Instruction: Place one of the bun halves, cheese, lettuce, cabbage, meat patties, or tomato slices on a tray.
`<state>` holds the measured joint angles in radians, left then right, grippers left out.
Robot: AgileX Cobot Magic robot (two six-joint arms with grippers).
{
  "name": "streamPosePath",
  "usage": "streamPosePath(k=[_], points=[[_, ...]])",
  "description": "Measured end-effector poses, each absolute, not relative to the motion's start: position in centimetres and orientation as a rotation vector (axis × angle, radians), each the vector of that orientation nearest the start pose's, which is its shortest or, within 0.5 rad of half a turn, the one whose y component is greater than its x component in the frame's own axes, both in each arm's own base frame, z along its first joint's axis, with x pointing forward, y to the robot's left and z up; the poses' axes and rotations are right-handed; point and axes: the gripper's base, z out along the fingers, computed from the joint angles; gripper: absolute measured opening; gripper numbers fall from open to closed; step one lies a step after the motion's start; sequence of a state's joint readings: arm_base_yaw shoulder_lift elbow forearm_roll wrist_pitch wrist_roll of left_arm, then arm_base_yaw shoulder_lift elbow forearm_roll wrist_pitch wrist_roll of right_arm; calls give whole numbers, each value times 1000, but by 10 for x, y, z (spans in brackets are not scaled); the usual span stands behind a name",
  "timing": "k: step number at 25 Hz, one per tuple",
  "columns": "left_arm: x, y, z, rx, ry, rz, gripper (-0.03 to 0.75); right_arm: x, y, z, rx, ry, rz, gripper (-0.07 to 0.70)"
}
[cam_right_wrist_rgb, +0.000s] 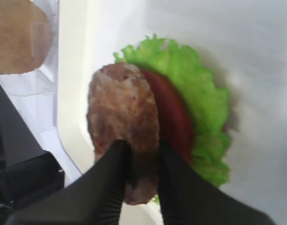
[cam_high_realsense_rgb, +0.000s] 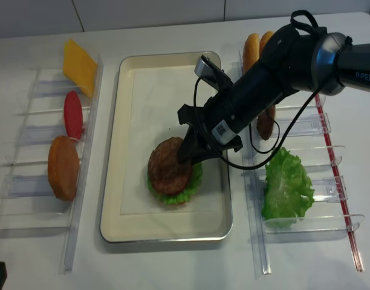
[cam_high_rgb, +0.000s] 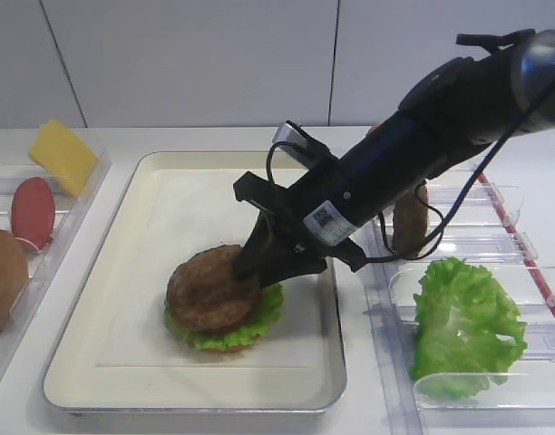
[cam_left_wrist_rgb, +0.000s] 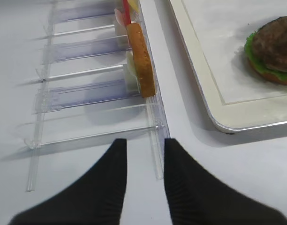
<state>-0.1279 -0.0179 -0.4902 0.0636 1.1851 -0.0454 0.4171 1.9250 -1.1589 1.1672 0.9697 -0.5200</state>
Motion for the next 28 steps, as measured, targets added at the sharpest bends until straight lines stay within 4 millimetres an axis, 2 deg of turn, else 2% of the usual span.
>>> streamPosePath(k=[4,7,12,18,21,24,28], points=[[-11,7,265,81,2157,-23,182,306,210,178,-272,2825,1383,284],[-11,7,265,81,2157,-23,182,307,208,178,-260,2823,1390,328],[-11,7,265,81,2157,-23,182,313,195,184,-213,2815,1364,347],[-11,7,265,81,2157,-23,182,310,194,191,-255,2847,1372,347],[-11,7,265,81,2157,-23,182,310,191,210,-315,2866,1306,347],[-11,7,265,81,2157,-23,182,308,185,239,-361,2882,1191,347],[-11,7,265,81,2157,-23,182,296,174,271,-387,2918,952,347]])
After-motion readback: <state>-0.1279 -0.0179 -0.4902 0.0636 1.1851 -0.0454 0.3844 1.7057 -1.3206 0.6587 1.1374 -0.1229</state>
